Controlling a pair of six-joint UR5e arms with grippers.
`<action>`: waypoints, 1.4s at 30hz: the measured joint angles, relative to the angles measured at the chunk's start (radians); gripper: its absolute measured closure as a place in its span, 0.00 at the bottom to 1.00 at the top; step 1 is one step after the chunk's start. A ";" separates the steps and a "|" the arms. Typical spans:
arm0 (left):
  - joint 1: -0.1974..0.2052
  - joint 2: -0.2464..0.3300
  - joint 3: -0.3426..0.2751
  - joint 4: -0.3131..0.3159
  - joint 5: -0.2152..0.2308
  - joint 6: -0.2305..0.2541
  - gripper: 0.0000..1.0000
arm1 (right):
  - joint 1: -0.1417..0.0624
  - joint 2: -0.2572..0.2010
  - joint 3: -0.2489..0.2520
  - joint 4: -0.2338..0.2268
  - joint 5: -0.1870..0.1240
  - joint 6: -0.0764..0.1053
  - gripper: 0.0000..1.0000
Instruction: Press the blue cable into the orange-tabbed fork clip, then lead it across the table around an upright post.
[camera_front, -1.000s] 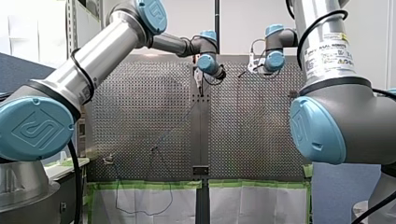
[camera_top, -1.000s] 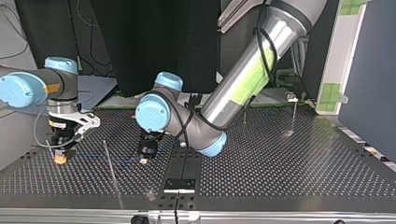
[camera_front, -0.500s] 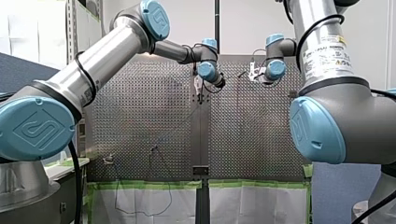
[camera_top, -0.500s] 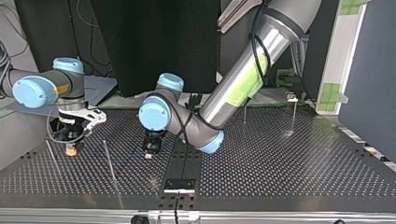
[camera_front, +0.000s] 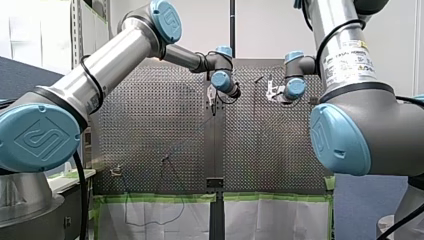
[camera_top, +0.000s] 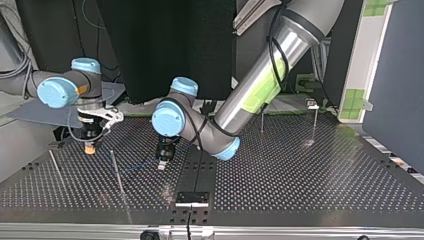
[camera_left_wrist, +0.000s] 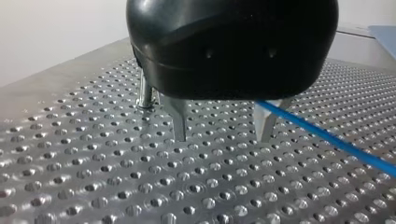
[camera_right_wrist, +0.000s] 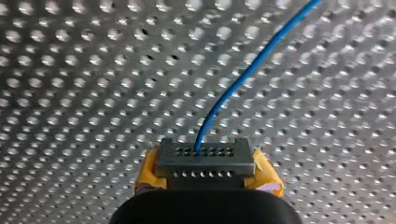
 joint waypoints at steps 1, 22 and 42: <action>0.000 0.000 0.000 0.000 -0.003 -0.008 0.21 | 0.001 0.004 0.005 -0.008 0.000 0.000 1.00; -0.001 0.000 -0.001 -0.006 -0.027 -0.030 0.10 | -0.016 0.154 0.095 -0.101 0.001 -0.007 1.00; -0.002 -0.001 -0.003 -0.041 -0.100 -0.037 0.10 | -0.040 0.293 0.097 -0.171 0.000 0.001 1.00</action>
